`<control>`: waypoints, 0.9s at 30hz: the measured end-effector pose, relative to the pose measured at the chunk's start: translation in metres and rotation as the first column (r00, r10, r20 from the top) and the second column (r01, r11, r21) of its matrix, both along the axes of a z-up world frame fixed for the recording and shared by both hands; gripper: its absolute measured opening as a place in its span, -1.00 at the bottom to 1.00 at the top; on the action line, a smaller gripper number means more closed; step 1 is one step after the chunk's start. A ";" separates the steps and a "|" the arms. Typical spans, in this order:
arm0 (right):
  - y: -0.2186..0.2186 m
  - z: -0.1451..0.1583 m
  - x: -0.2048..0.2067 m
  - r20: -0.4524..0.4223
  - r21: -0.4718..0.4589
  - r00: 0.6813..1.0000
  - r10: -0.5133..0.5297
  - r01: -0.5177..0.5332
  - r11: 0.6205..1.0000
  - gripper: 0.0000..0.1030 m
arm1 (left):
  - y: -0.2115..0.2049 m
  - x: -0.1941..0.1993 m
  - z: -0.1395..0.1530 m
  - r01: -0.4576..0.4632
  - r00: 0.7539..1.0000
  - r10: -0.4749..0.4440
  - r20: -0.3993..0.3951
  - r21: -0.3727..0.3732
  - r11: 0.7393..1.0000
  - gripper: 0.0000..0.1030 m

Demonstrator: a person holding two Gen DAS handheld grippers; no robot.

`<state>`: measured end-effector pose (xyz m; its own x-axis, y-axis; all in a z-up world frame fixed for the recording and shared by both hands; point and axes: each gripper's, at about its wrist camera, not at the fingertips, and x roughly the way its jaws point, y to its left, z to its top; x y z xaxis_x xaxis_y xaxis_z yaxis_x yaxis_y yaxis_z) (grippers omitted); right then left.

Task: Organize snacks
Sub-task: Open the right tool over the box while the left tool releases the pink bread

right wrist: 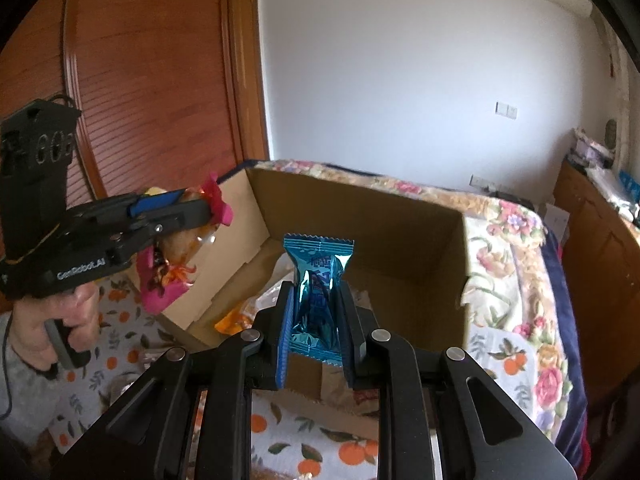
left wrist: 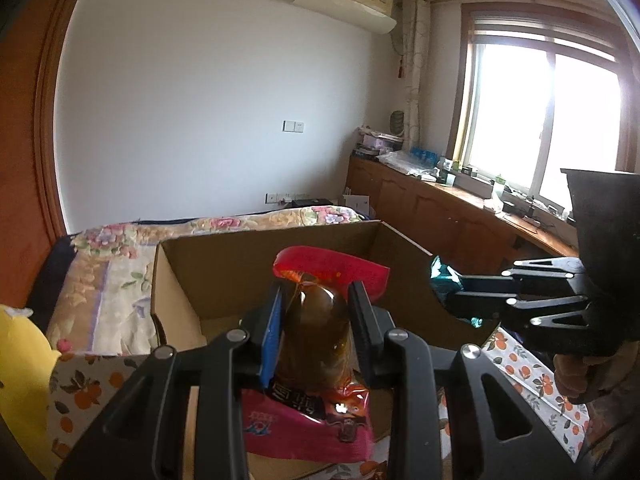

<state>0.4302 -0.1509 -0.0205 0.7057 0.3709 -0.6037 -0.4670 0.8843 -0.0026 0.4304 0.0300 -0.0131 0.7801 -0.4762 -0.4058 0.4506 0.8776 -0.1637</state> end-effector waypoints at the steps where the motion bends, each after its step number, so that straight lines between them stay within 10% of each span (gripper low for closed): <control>1: 0.001 -0.004 0.003 -0.010 -0.001 1.000 0.002 -0.002 1.000 -0.65 | 0.001 0.001 -0.003 -0.001 1.000 0.001 -0.008 -0.011 1.000 -0.41; 27: 0.020 -0.036 0.011 -0.060 -0.067 0.997 -0.047 0.043 0.997 -0.47 | 0.010 -0.044 -0.004 -0.015 1.000 0.017 -0.027 0.060 0.998 -0.18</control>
